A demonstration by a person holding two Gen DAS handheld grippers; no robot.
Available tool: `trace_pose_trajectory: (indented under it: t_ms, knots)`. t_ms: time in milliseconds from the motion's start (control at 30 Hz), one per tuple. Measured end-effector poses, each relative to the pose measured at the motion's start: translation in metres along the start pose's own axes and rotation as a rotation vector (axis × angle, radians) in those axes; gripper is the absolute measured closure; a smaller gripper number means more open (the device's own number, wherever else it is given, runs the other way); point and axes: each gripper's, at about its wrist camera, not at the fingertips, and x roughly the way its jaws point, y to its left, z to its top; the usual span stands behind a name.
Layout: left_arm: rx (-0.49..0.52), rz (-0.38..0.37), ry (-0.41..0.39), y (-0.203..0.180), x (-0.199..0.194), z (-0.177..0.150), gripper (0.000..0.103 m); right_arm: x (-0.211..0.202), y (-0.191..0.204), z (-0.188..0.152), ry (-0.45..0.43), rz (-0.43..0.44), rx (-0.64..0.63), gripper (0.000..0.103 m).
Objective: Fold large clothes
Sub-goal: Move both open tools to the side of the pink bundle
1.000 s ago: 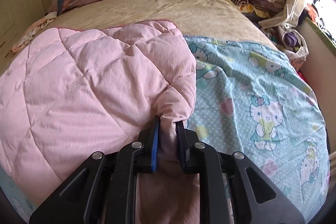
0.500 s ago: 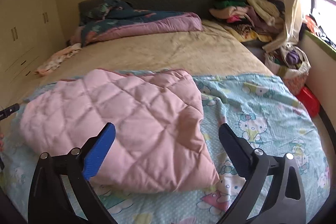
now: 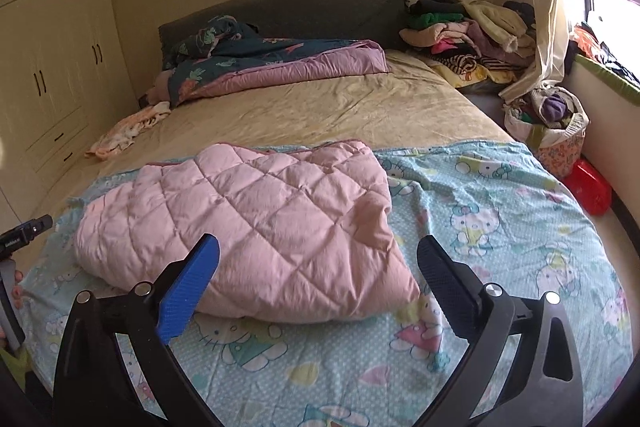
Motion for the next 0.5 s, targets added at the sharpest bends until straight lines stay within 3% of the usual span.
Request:
trace_pose_trajectory:
  t_ms: [500]
  knots:
    - [-0.002, 0.001, 0.046, -0.006, -0.001, -0.032, 0.010, -0.006, -0.012, -0.034, 0.046, -0.008, 0.122, 0.004]
